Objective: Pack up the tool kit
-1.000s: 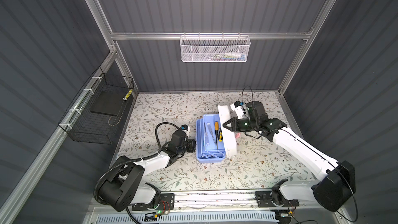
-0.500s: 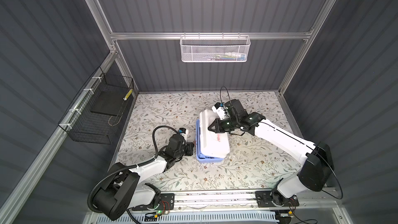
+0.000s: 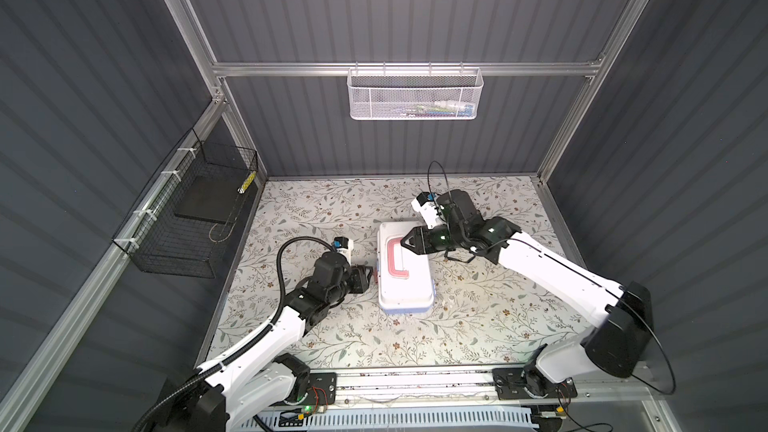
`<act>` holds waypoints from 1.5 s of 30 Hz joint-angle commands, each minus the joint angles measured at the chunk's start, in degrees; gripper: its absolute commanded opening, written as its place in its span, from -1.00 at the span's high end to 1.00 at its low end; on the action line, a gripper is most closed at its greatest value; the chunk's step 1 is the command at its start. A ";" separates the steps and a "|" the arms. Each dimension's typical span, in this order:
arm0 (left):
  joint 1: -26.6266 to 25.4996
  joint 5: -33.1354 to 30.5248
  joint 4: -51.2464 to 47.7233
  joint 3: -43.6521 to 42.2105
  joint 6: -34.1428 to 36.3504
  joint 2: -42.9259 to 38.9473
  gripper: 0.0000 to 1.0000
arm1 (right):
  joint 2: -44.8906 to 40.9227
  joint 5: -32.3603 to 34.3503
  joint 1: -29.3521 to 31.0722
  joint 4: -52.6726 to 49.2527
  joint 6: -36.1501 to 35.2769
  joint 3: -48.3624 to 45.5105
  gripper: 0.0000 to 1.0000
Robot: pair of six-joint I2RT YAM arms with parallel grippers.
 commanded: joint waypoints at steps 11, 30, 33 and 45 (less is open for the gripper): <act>-0.95 5.74 -9.50 13.75 4.13 9.19 -0.56 | -22.11 2.32 -3.87 15.19 0.94 -28.95 -0.25; -4.67 0.86 -6.64 14.76 3.90 17.87 -0.07 | -12.26 -5.67 -11.00 22.56 2.62 -30.68 -0.08; -5.93 -0.51 -7.10 14.96 3.44 18.45 0.03 | -9.65 -4.98 -11.14 22.79 2.49 -29.68 -0.04; -11.41 -1.85 -6.07 12.72 -1.00 16.44 0.24 | -1.46 -10.21 -11.11 22.64 1.30 -23.67 0.02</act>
